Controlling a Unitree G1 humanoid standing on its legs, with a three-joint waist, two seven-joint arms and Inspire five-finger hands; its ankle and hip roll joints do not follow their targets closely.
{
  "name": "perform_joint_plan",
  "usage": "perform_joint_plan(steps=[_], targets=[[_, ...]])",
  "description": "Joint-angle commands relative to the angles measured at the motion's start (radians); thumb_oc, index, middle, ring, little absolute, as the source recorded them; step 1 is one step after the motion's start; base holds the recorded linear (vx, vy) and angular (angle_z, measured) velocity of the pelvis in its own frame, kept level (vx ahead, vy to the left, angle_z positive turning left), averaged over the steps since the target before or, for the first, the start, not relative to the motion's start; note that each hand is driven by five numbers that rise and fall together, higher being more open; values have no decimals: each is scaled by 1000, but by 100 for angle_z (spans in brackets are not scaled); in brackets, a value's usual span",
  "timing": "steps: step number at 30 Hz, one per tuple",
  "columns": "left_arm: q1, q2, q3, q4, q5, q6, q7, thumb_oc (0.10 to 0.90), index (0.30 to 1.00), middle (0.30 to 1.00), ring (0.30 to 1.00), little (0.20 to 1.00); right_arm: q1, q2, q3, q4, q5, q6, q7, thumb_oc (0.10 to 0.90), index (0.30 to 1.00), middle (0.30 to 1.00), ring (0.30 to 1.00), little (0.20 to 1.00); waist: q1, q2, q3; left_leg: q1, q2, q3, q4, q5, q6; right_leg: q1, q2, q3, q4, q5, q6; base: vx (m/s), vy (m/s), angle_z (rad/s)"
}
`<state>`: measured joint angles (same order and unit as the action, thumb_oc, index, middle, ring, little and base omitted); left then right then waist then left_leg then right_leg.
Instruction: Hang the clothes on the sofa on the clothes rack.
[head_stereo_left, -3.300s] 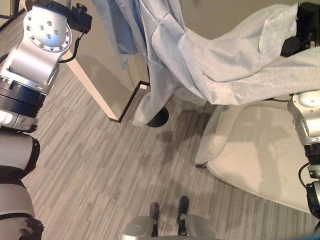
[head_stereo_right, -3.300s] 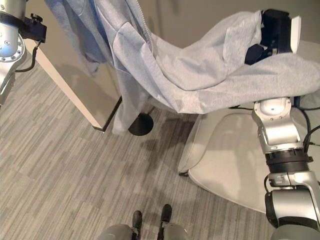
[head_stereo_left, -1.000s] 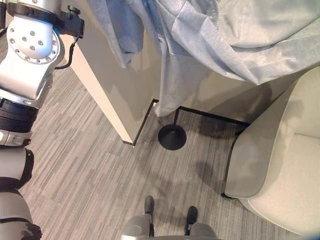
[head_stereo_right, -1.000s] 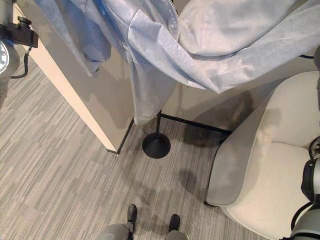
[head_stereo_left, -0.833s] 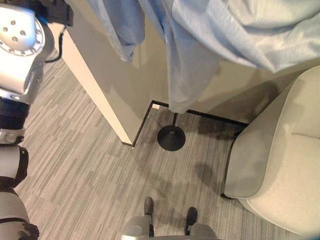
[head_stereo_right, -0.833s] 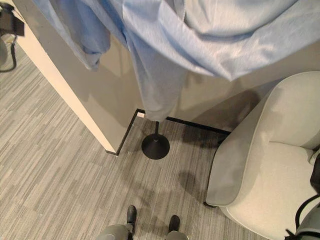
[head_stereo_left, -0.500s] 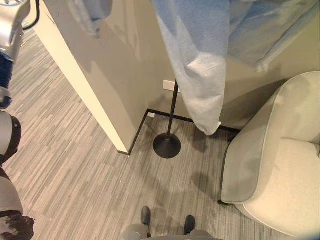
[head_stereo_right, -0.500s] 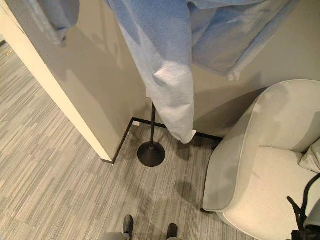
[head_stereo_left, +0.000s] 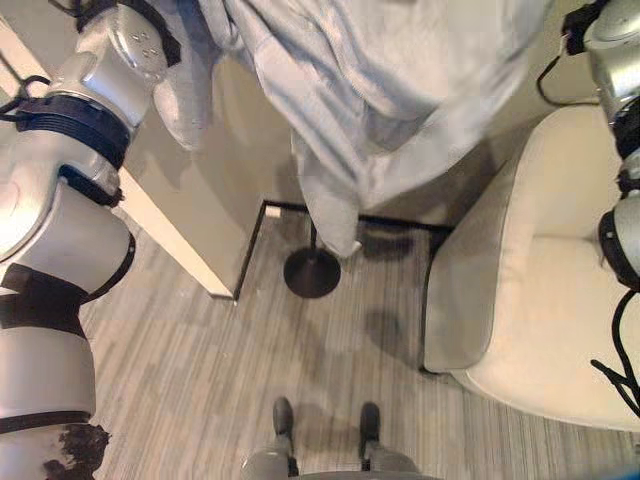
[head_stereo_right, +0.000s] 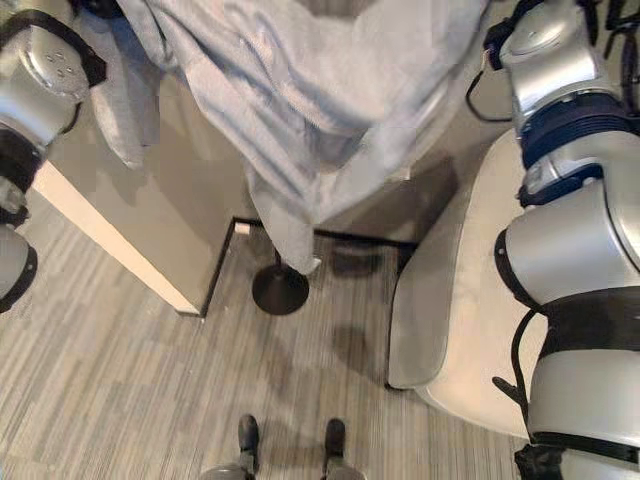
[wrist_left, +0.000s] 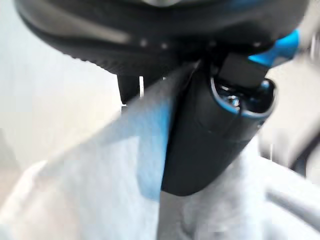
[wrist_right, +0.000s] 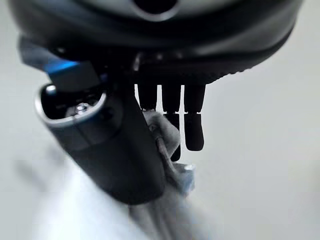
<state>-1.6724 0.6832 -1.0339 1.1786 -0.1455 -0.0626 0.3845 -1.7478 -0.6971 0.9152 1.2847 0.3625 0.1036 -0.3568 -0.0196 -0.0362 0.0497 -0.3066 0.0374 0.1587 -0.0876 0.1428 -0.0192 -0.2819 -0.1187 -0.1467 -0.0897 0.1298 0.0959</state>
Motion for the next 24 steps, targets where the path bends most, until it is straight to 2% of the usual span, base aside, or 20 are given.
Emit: perform_joint_plan(steps=[1,16,19,20,23,24], targets=[[-317,82,3,82,-6,-24,80,400,300,300,300,300,-322,-82,56,58,-13,-58,-60,400,300,300,300,300,36,-12,110,102,22,-30,0,-113,-72,145,-45,-46,2,-56,117,-24,47,-2],[-352,71,-8,54,-9,-43,79,400,300,300,300,300,-249,-68,28,19,11,-84,-51,400,300,300,300,300,43,-2,158,90,2,-28,0,-111,-67,131,-64,-61,2,-53,117,-21,29,2],[-344,97,5,8,-4,-46,88,400,300,300,300,300,-222,-90,23,-39,5,-93,-53,400,300,300,300,300,45,3,160,99,-3,-28,0,-116,-64,140,-68,-61,2,-54,117,-8,26,-22],[-336,128,17,-32,-3,-45,98,400,300,300,300,300,-196,-112,6,-106,3,-101,-63,400,300,300,300,300,44,5,158,110,-4,-28,0,-120,-62,149,-70,-59,2,-54,118,-6,13,10],[-335,128,17,-33,-2,-44,98,400,300,300,300,300,-194,-113,4,-109,2,-100,-65,400,300,300,300,300,44,5,156,105,-5,-28,0,-116,-61,145,-70,-59,2,-50,117,11,8,0],[-314,218,49,-143,4,-47,121,400,300,300,300,300,-131,-180,-47,-293,6,-137,-93,400,300,300,300,300,42,5,152,140,-2,-24,0,-134,-54,172,-65,-48,2,-70,110,28,14,-8]])
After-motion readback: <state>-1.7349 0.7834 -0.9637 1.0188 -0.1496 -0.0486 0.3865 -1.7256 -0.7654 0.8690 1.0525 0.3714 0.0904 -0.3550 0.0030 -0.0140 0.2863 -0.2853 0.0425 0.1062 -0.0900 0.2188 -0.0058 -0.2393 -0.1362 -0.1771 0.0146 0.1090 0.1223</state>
